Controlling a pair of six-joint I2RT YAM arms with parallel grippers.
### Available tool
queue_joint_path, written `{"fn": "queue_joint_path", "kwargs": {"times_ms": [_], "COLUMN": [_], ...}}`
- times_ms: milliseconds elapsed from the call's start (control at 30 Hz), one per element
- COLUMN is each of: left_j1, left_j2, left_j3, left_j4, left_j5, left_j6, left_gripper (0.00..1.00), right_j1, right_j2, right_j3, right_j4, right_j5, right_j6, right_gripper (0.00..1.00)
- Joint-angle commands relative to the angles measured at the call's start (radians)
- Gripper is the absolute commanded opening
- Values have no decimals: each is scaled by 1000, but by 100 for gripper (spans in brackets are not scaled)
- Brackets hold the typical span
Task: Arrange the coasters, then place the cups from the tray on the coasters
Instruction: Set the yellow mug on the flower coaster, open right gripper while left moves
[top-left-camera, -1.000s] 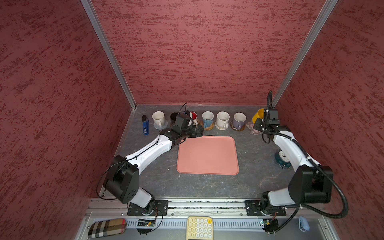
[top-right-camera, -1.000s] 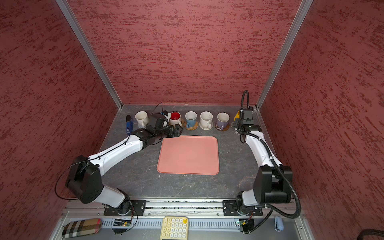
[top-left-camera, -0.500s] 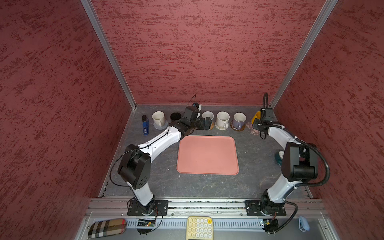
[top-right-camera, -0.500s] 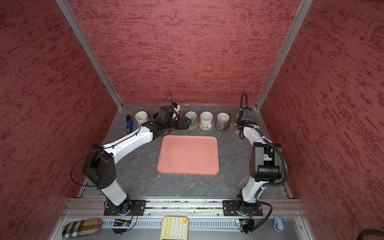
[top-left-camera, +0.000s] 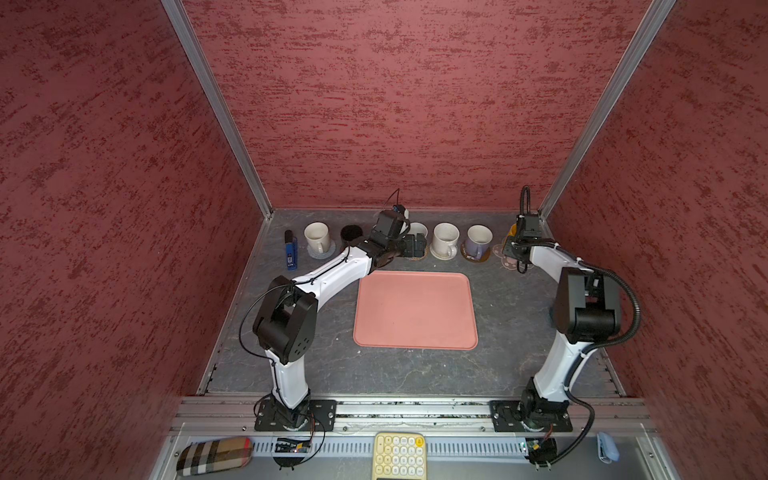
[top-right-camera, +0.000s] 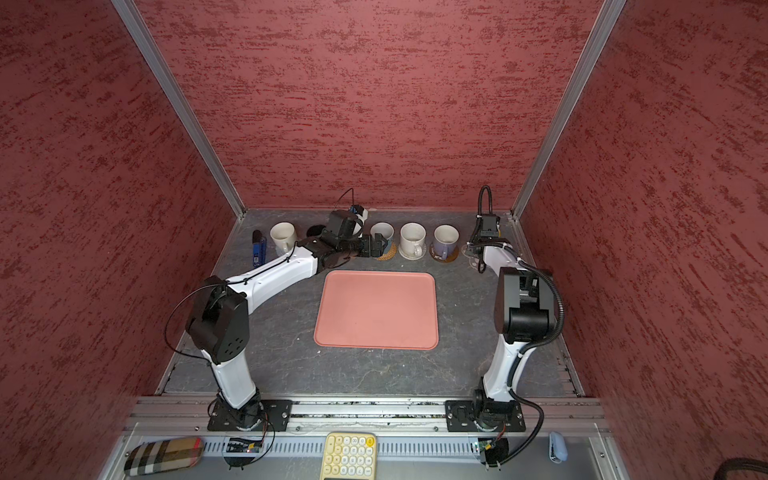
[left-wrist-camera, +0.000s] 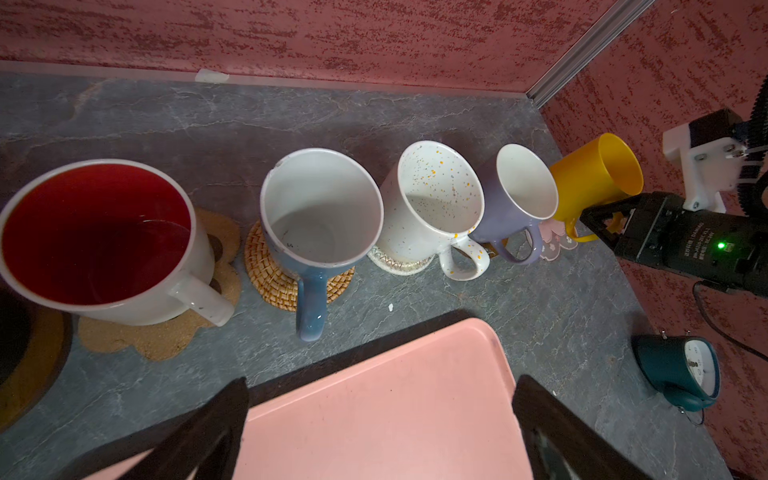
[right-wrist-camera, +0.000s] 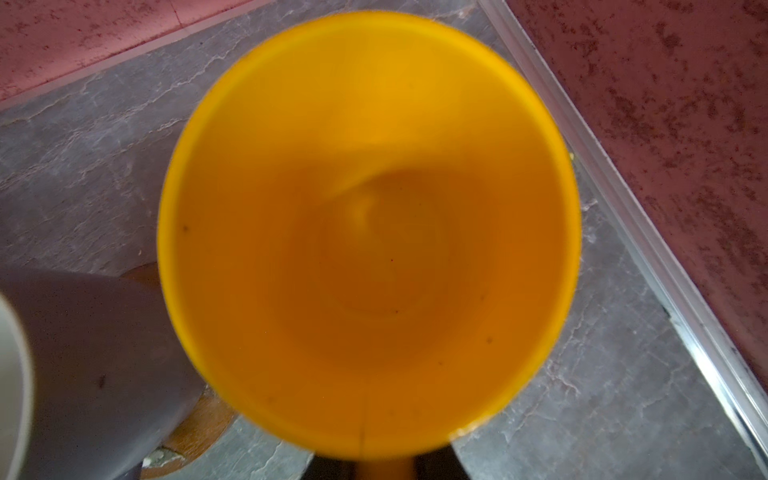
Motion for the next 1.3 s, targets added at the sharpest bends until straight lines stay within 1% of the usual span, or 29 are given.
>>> {"fn": "queue_joint_path", "kwargs": {"times_ms": [0,500,533,600,667,867,1067,1267], "left_j1": [-1,-3,-4,-3,-4,-4,-4,2], "left_j2": [19,29,30,34,34,20,-10,-71], "left_j3": [35,36,37,40,40,37,37,21], "left_j4": [16,11,8,1,-5,-16,-40,-79], "left_j5": [6,6,3,-6,-10,-14,-28,-70], "left_j6": [16,5,5,5,5,5,7,13], "left_gripper": [100,100,100,100,100,100,100,100], "right_j1": [-17,-19,-20,-19,-20,-20,-19,-20], "right_j2": [3,41,42,44,44,44,16,-73], "right_j3": [55,53,50,47,40,30,26,-14], "right_j4": [82,78,79,79,81,80,70,70], "right_j5": [32,19,25,38,38,40,42,36], "right_j6": [-15,-12,-13,-11,-10,0,2,22], "right_gripper": [0,0,3,16,24,43,56,61]}}
